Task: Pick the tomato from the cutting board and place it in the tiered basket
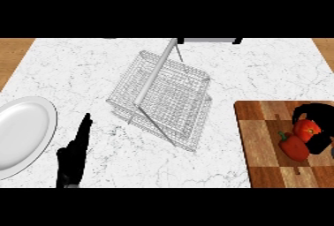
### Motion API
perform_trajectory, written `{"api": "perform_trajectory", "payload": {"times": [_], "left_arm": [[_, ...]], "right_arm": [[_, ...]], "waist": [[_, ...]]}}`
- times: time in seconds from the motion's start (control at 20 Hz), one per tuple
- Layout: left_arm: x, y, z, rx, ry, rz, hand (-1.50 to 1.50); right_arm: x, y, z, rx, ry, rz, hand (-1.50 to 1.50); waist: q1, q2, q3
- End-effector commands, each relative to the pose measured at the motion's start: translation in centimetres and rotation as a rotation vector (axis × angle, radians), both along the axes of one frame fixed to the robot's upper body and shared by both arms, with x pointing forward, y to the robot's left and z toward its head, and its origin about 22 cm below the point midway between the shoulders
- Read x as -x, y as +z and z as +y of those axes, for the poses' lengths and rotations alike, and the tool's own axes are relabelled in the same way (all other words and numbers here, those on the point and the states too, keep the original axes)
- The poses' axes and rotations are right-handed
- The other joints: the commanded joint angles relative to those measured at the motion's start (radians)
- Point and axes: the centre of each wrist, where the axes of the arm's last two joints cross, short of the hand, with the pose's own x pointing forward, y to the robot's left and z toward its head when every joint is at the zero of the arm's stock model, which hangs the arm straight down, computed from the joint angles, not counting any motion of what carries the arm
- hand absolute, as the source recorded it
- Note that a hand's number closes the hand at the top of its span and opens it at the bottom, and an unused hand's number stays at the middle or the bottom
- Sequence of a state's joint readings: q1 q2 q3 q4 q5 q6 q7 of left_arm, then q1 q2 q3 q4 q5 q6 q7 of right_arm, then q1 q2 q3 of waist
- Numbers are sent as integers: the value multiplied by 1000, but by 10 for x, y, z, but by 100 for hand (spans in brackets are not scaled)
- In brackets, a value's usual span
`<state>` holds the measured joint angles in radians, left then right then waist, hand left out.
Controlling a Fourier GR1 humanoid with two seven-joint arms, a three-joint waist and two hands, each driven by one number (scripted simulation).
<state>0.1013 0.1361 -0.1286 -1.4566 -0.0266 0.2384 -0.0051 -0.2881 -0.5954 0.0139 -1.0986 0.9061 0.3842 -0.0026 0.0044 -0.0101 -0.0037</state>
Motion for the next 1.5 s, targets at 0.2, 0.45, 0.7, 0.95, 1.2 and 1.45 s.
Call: {"api": "perform_trajectory", "payload": {"times": [0.2,0.45,0.7,0.95,1.2,1.45], "left_arm": [[5,-16,8,15,40,96,0],[15,-13,9,15,59,99,0],[17,-12,12,15,76,73,0],[17,-11,14,12,70,76,0],[4,-4,4,25,26,86,0],[11,-8,9,-11,29,86,0]], "right_arm": [[28,-7,92,-31,-1,-118,150],[65,-17,182,-138,-116,-170,150],[103,31,225,-351,-229,-341,150],[149,111,226,-504,-289,-566,150],[192,170,232,-452,-240,-793,150],[195,192,239,-399,-216,-832,150]], "waist": [[-37,0,1],[-61,-11,-1],[-53,-7,1],[-53,-10,0],[-31,-4,-2],[-18,-1,-1]]}}
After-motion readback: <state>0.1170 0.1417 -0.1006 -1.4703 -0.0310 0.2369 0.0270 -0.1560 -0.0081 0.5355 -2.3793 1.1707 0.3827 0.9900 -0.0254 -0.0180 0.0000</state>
